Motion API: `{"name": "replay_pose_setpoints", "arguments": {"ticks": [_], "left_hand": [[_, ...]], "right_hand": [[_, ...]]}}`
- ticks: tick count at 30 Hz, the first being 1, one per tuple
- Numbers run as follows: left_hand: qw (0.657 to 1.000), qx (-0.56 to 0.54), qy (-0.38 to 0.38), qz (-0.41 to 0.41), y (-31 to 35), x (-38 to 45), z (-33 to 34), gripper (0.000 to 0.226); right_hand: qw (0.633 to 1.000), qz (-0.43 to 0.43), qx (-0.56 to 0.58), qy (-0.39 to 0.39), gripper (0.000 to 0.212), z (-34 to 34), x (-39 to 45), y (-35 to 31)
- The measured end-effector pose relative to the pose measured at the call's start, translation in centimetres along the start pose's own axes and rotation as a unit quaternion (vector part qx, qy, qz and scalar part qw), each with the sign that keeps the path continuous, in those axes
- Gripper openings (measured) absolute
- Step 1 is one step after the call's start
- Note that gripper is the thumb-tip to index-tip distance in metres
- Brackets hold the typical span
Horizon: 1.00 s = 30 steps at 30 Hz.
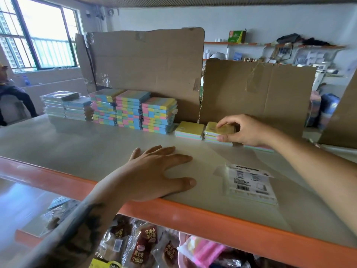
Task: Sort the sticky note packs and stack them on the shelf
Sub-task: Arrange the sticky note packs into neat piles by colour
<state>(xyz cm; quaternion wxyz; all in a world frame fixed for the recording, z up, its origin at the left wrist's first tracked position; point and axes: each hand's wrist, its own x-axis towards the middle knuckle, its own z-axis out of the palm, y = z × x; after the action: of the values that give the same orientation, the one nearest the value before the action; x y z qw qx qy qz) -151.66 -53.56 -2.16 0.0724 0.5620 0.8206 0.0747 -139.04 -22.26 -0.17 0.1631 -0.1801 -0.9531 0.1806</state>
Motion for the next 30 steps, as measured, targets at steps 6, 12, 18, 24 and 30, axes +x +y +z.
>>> {"name": "replay_pose_setpoints", "arguments": {"ticks": [6,12,18,24,30], "left_hand": [[1.000,-0.009,0.016,-0.004,0.1,-0.1,0.0,0.079],[0.999,-0.013,0.047,0.019,0.2,-0.1,0.0,0.086],[0.991,-0.057,0.111,0.054,1.1,0.0,-0.2,0.072],[0.970,-0.184,0.137,0.077,4.3,0.3,0.3,0.056],[0.939,-0.282,0.138,0.138,6.5,1.2,0.5,0.034]], "right_hand": [[0.999,-0.018,-0.035,-0.002,0.071,-0.9,-1.2,-1.0],[0.999,0.004,-0.015,-0.048,0.043,-3.8,-7.8,-6.7],[0.984,0.020,-0.065,-0.167,0.061,-3.5,-14.5,-8.2],[0.991,0.013,0.092,-0.096,0.048,-2.9,-14.6,-7.6],[0.917,0.056,0.383,-0.095,0.031,-3.6,-15.2,-8.9]]}}
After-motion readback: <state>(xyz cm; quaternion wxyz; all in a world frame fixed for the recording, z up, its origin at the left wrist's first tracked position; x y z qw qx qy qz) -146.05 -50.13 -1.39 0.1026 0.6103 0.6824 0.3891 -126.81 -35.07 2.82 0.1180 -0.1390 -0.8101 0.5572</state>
